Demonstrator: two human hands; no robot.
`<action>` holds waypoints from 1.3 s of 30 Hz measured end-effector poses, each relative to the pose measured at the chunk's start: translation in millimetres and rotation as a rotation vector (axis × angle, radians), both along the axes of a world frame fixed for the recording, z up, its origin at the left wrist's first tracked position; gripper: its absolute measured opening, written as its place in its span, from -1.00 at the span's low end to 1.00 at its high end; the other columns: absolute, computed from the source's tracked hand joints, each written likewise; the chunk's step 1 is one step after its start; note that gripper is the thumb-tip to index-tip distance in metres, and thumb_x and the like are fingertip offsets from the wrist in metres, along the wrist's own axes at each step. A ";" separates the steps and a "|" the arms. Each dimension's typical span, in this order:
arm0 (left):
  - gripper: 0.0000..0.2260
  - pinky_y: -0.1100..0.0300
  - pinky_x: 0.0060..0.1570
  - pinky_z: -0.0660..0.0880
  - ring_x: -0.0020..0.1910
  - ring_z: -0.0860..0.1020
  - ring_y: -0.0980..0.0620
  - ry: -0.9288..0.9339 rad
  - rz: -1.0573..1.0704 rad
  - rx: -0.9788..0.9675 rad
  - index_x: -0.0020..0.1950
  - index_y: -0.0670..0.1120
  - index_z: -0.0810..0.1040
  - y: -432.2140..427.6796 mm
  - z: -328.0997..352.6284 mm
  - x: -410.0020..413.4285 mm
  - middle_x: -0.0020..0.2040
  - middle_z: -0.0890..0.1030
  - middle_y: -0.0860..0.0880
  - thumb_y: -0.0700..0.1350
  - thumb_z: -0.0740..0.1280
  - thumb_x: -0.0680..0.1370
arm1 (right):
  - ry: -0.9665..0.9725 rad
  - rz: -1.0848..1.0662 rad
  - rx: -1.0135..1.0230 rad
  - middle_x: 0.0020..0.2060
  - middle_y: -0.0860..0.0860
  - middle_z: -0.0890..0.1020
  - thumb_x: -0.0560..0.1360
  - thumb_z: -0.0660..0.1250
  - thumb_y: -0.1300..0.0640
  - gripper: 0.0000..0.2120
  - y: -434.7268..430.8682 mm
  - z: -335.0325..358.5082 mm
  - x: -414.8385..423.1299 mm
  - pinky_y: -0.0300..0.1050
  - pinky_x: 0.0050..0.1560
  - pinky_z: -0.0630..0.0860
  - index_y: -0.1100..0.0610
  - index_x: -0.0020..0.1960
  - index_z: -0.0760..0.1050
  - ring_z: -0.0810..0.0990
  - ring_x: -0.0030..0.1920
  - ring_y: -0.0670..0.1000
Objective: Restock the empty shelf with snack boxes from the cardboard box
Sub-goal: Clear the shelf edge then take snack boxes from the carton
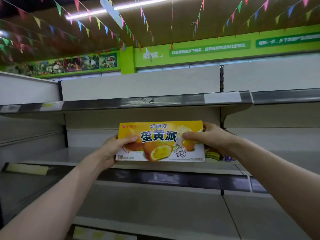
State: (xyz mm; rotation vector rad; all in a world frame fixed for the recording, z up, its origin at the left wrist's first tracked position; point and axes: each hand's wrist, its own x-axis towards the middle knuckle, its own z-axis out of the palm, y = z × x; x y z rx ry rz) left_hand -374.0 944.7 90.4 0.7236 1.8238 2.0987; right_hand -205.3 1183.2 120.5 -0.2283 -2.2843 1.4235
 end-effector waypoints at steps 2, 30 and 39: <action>-0.61 0.20 -0.45 0.58 -0.37 0.67 -0.04 0.019 -0.001 -0.007 0.12 -0.19 0.54 -3.5 2.1 -15.2 -0.14 0.69 -0.18 -0.20 0.46 0.32 | -0.008 -0.011 0.050 -0.10 0.07 0.71 0.37 0.54 0.08 -0.60 -0.8 3.4 -18.2 -0.04 -0.05 0.64 0.16 0.13 0.50 0.71 -0.14 0.03; 0.00 -0.06 0.23 0.50 0.15 0.60 -0.07 0.313 -0.209 -0.477 0.46 -0.04 0.31 41.0 -20.4 -141.5 0.22 0.60 -0.08 0.04 0.68 0.10 | -0.597 -0.390 0.938 0.29 -0.01 0.46 0.33 0.44 -0.28 -0.25 19.6 -10.7 -121.0 0.12 0.39 0.27 -0.02 0.39 0.27 0.39 0.30 0.10; -0.08 0.05 0.18 0.51 0.14 0.51 -0.01 0.394 -0.164 -0.534 0.58 -0.05 -0.01 46.9 -17.9 -146.3 0.24 0.48 -0.03 -0.22 0.52 0.41 | -0.635 -0.467 1.065 0.39 0.05 0.32 0.34 0.42 -0.26 -0.16 7.1 -17.2 -122.3 0.17 0.42 0.16 0.00 0.49 0.18 0.24 0.42 0.15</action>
